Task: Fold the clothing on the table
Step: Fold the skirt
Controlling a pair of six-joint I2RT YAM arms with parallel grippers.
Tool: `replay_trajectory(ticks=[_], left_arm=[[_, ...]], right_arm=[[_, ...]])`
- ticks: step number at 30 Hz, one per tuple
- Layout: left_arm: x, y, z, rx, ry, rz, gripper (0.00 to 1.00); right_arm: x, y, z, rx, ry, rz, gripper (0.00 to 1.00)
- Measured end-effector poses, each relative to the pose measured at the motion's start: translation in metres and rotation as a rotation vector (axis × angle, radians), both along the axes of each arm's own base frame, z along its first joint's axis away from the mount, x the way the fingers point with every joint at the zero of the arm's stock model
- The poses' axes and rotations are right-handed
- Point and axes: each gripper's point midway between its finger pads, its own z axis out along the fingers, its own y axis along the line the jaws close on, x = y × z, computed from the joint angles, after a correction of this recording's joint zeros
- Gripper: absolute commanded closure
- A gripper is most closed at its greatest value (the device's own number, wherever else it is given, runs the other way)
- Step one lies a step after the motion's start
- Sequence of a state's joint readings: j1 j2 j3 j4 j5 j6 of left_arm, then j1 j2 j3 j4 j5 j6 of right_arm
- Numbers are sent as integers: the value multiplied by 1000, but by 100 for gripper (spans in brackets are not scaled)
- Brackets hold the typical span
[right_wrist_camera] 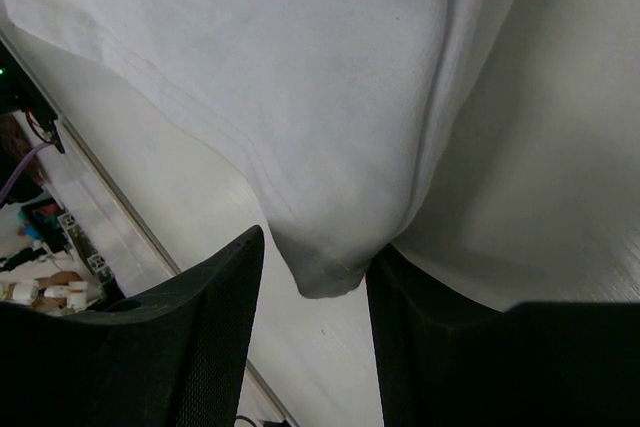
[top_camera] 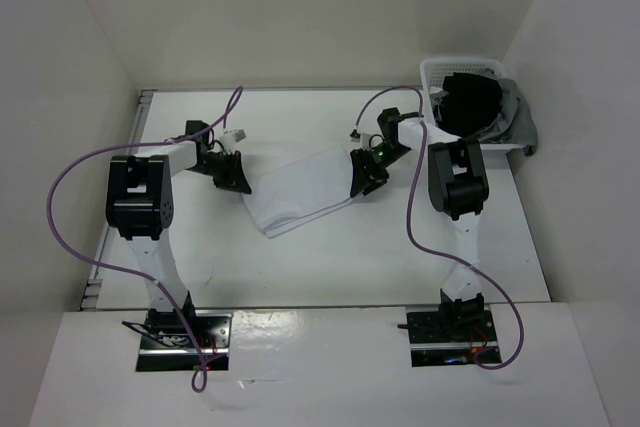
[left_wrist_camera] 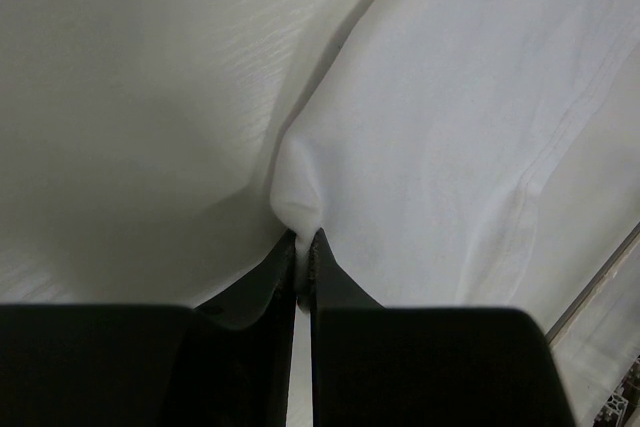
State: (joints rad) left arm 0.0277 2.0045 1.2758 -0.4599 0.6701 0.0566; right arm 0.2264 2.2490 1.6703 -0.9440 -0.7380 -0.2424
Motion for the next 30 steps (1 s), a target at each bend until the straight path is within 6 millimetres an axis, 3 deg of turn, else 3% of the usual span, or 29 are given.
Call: replay_trajectory(ticks=[14,30], left_arm=[[-5,-1,0,-8,8,-21,95],[-9,-2,0,-14,11,-41,95]], right_arm=[[16,-22,0,37,24,-80,50],[14,-18,3,71,32,-69,42]])
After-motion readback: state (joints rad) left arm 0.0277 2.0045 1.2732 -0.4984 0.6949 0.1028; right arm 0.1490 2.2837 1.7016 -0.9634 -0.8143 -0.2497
